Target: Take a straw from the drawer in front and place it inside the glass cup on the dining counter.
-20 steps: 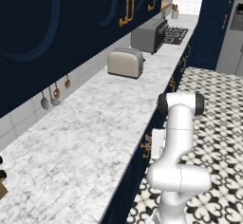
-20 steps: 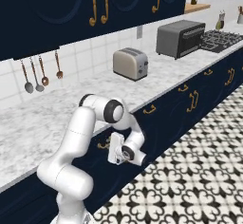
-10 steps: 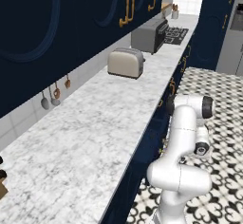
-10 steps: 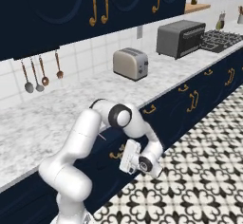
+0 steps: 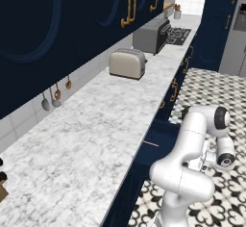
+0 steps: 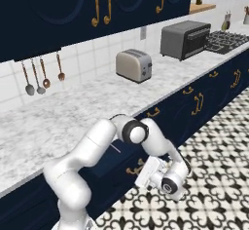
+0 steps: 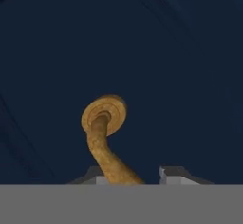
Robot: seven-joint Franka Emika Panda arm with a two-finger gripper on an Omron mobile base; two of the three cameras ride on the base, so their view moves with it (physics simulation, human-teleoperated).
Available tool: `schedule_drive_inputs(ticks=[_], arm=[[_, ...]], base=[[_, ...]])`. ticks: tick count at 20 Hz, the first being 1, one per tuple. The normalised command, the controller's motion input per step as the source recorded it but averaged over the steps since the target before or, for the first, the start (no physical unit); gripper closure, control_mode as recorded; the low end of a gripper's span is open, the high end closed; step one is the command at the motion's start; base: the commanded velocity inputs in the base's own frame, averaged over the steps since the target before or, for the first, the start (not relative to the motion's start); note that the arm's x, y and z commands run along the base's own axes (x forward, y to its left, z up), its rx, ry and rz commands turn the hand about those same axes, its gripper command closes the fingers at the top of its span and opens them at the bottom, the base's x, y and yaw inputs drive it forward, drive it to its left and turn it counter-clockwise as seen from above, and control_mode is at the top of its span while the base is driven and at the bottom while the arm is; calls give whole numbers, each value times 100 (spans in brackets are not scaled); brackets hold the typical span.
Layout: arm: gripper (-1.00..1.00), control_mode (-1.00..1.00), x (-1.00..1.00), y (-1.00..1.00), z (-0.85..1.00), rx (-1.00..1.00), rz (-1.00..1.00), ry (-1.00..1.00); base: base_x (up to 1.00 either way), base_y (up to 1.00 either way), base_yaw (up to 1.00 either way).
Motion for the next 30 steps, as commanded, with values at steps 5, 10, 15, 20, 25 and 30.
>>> schedule_drive_inputs(ticks=[5,10,15,20,25,30], arm=[[-100,-100,0,-1,-17,-11,-1,14],[-100,-100,-20,-2,39,-18,-1,-5],[-100,-100,-46,-12,56,-15,-2,-4],[-100,-100,-48,-7,57,-15,-1,-7],[-100,-100,-19,-43,-14,-6,0,0],[-100,-100,-31,-33,-1,-3,0,0]], base=[[0,0,0],[0,0,0],[0,0,0],[0,0,0],[0,0,0],[0,0,0]])
